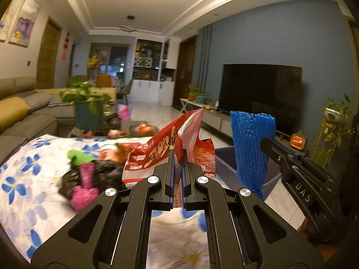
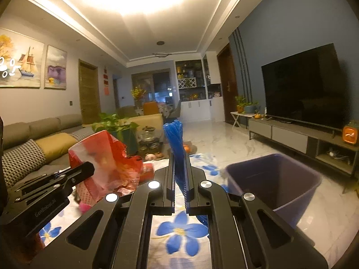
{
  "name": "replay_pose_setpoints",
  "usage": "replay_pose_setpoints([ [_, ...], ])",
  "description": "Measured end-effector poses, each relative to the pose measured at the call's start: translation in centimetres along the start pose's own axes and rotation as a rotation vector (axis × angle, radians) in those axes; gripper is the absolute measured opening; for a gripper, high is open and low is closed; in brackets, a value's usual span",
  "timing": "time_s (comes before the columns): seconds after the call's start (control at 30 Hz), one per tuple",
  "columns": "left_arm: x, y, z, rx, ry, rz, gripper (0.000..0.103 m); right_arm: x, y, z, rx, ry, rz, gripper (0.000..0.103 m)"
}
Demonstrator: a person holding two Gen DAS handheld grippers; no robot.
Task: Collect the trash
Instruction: 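Carry the snack bag and blue foam net over the grey bin and release both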
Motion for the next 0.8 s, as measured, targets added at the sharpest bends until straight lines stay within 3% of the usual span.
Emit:
replay_pose_setpoints([
  [0.37,-1.8,-6.7,5.8,0.13,-0.013,0.048,0.004,-2.5,-6.2,0.6,0.124,-0.058,0.02,0.007],
  [0.8,-1.8,-10.6,12.8,0.228,0.011,0.026,0.004,-2.9,-11.8,3.1,0.194,-0.07,0.058,0.007],
])
Point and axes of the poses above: each gripper's, at about its wrist camera, not at the fingertips, and z roughly the way its jaws point, y to its left, x to its underside, the point moved 4 cm from there along z, roughly the way its jaws point, and after that the axes turned 4 degrees about z, right-handed, at the moved point
